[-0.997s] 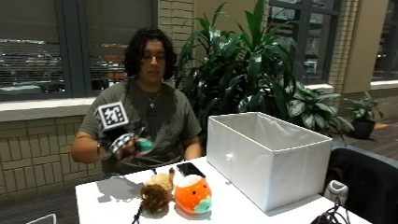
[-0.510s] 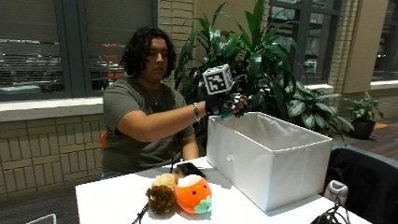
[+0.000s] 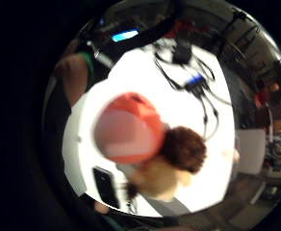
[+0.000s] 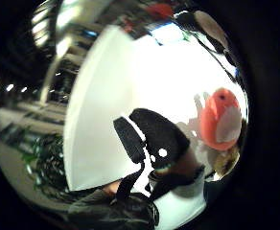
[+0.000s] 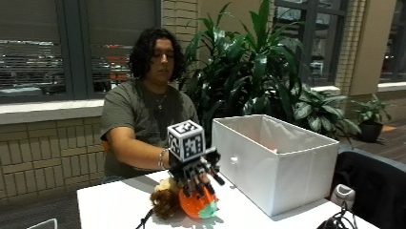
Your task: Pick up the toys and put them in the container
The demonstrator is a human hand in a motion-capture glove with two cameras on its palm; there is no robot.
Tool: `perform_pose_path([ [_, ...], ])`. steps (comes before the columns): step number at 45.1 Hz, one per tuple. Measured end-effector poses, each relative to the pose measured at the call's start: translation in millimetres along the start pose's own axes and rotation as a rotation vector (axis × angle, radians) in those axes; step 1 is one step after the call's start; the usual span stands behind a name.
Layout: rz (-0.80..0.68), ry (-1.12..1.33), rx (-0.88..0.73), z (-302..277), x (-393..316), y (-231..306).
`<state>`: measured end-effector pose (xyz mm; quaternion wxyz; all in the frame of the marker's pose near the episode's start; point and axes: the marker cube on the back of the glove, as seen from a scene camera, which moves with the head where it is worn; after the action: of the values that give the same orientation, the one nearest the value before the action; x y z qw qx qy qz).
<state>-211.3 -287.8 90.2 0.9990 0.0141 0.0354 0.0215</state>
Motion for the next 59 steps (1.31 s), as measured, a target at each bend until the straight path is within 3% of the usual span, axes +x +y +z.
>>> perform_pose_path([
  [6,0.093,0.102,-0.241,47.9,29.7,-15.6],
  [10,0.058,0.081,-0.134,40.4,19.8,-14.6],
  [15,-0.028,-0.003,0.058,-37.2,-18.1,-14.4],
  [26,-0.419,-0.156,0.219,-183.2,-177.0,40.6],
  [30,-0.522,-0.174,0.188,-196.5,-228.1,55.7],
  [36,-0.549,-0.176,0.126,-198.3,-291.3,49.5],
  [40,-0.754,0.015,0.147,-185.9,-302.8,43.0],
  [43,-0.662,-0.010,0.094,-185.9,-310.0,43.3],
  [46,-0.609,-0.063,0.044,-190.8,-301.8,48.0],
  [51,-0.804,0.079,0.091,-185.8,-228.8,54.5],
  [52,-0.787,0.107,0.101,-182.3,-209.3,55.1],
  [56,-0.504,0.117,0.074,-164.3,-143.1,57.5],
  [59,-0.378,0.138,0.015,-142.4,-85.8,55.1],
])
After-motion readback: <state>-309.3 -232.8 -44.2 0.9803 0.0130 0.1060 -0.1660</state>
